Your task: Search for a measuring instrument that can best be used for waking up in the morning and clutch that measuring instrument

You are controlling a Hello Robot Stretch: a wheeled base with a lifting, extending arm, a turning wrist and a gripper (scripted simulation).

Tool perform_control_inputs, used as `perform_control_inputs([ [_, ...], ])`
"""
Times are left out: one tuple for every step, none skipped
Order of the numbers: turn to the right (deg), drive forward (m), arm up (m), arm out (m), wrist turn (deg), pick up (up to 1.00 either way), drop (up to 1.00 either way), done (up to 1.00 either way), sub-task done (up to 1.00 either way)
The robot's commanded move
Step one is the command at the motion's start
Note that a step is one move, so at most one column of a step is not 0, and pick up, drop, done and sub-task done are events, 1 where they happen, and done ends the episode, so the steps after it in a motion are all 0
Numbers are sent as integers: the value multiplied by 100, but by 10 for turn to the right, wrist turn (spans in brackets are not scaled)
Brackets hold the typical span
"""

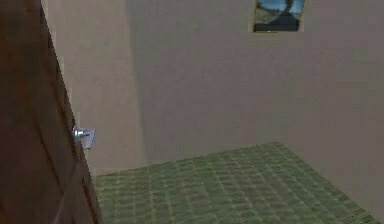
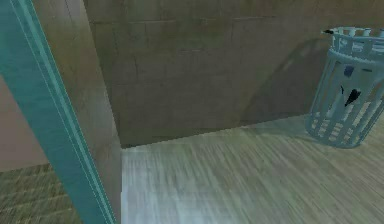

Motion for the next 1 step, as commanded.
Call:
perform_control_inputs([
  [-90, 0, 0, 0, 0, 0, 0, 0, 0],
])
